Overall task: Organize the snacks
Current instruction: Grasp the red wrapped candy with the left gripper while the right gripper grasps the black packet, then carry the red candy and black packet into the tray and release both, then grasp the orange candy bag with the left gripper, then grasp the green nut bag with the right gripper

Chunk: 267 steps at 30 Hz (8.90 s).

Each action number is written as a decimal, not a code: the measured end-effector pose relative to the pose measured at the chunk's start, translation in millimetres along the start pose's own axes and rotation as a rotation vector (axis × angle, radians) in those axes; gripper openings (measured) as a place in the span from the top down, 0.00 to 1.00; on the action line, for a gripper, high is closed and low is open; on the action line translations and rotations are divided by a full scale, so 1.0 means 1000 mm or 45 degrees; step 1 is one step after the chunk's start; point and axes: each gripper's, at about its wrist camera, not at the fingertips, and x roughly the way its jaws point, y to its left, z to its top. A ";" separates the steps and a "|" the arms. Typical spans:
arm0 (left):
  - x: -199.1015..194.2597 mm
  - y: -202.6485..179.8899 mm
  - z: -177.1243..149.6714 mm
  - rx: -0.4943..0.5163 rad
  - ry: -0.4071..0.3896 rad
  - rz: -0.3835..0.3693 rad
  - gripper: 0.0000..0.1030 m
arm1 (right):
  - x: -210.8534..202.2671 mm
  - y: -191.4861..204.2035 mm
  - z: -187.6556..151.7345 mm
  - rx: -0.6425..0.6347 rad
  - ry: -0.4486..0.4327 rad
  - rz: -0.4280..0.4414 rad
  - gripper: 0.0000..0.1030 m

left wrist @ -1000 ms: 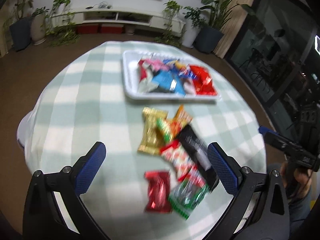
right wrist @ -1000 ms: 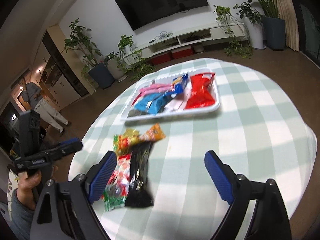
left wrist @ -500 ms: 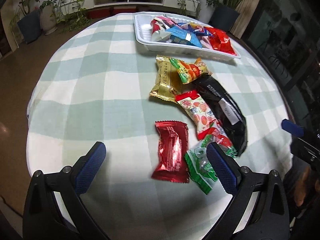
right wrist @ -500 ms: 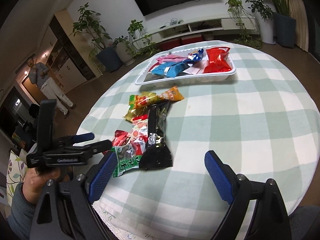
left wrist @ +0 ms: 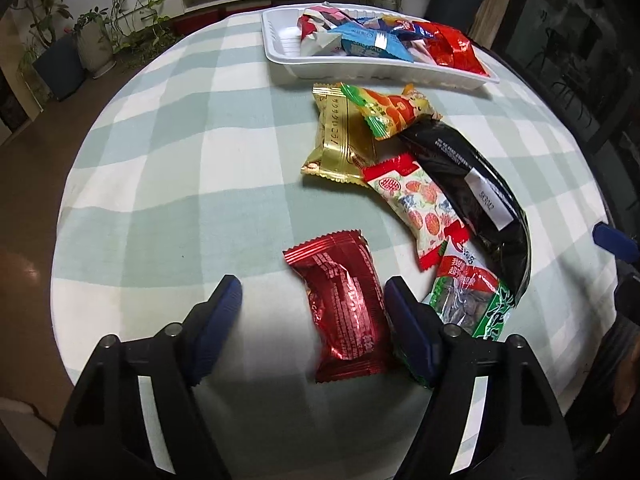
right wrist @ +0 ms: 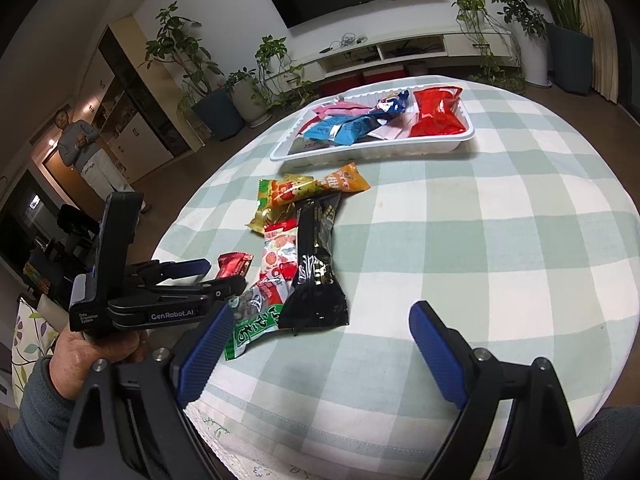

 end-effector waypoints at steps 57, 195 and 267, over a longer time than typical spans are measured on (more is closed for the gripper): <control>-0.028 -0.001 -0.034 -0.066 -0.105 -0.242 0.74 | 0.102 0.022 0.039 -0.322 0.313 -0.230 0.71; 0.056 -0.103 0.129 0.650 0.124 -0.023 0.51 | 0.008 -0.058 0.016 0.184 -0.109 -0.035 0.20; -0.048 0.027 -0.030 -0.129 -0.216 -0.428 0.85 | 0.101 0.086 -0.004 -0.399 0.353 -0.251 0.59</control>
